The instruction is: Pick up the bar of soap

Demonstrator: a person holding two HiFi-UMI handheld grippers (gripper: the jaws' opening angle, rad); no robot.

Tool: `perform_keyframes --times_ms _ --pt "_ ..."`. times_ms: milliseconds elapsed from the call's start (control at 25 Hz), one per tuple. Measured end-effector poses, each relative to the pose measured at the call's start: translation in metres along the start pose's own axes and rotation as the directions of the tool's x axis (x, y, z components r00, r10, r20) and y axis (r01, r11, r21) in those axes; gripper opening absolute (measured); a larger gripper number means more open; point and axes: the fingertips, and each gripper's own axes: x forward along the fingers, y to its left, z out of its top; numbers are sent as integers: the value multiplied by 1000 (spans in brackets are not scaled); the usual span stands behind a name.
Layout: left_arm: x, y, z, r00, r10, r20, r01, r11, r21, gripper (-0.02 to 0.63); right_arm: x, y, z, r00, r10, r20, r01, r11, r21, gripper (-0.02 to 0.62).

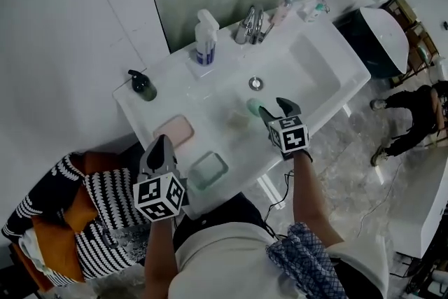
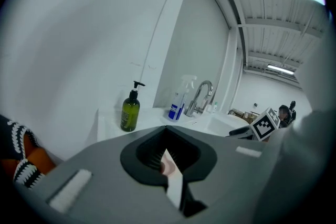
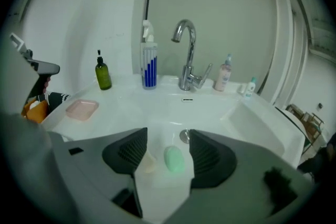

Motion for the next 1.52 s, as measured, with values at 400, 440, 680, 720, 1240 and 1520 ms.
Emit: perform_keyframes --times_ms 400,440,680,720,1240,1520 --pt "-10 -7 4 998 -59 22 58 998 27 9 -34 38 18 991 -15 130 -5 989 150 255" --pt "-11 -8 5 998 -65 25 64 998 29 9 -37 41 17 991 -17 132 -5 986 167 255" --pt "-17 -16 2 994 -107 30 106 994 23 9 -52 58 7 990 -79 114 60 986 157 255" --pt "-18 -18 1 993 -116 29 116 993 27 9 -53 61 6 991 -77 113 58 984 167 255" --pt "-30 -40 -2 981 -190 39 188 981 47 8 -88 86 9 983 -129 127 111 984 140 109" --pt "-40 -44 -5 980 -194 45 192 980 50 9 -98 96 1 981 -154 120 138 981 134 51"
